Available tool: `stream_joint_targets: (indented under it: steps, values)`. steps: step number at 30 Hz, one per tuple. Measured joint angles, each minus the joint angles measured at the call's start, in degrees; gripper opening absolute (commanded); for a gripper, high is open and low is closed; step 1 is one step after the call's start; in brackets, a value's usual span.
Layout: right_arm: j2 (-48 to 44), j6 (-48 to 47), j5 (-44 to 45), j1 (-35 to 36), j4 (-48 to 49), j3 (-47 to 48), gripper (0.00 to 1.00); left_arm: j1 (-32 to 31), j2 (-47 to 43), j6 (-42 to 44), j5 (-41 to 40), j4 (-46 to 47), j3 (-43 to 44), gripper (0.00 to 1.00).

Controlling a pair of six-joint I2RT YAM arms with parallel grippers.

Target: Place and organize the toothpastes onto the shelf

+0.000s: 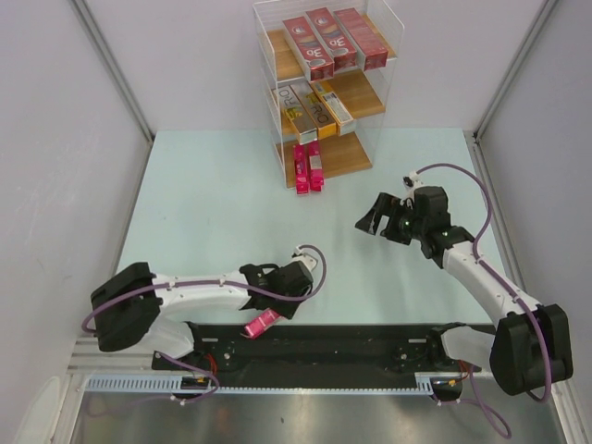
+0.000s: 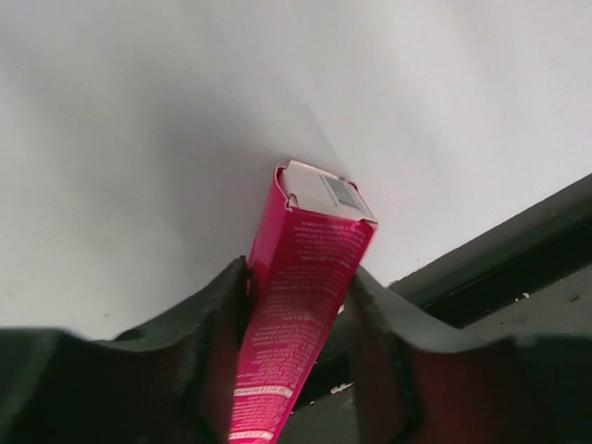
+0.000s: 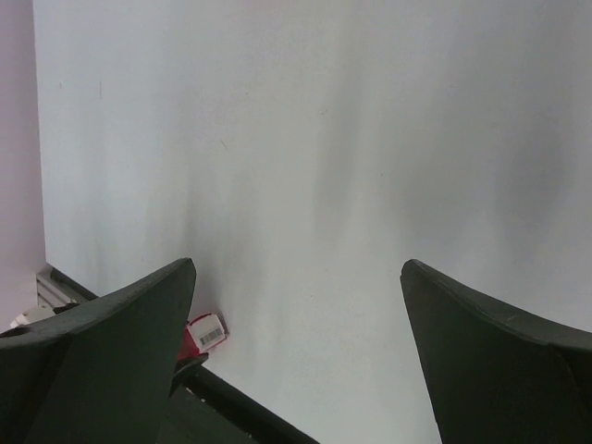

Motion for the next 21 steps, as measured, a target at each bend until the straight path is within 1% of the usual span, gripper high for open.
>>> stream_joint_targets:
  steps: [2, 8, 11, 16, 21]
  values:
    - [-0.1, 0.0, -0.2, -0.1, -0.1, 0.0, 1.00, 0.0, -0.1, 0.4, -0.9, -0.2, 0.7, 0.30]
    - [-0.6, 0.0, -0.6, -0.1, -0.3, 0.0, 1.00, 0.1, -3.0, 1.0, -2.2, -0.4, 2.9, 0.30]
    - [-1.3, -0.2, -0.9, -0.1, -0.4, -0.3, 1.00, 1.4, -6.2, 1.1, -2.4, -0.4, 3.6, 0.29]
    - [-3.0, -0.2, -2.0, -0.1, -0.7, -1.0, 1.00, 7.8, -14.6, 1.6, -0.5, 0.9, 3.4, 0.29]
    - [-5.7, 0.2, -4.1, 2.3, 0.9, -2.7, 1.00, 17.7, -28.8, 1.4, 4.6, 7.5, 0.0, 0.28]
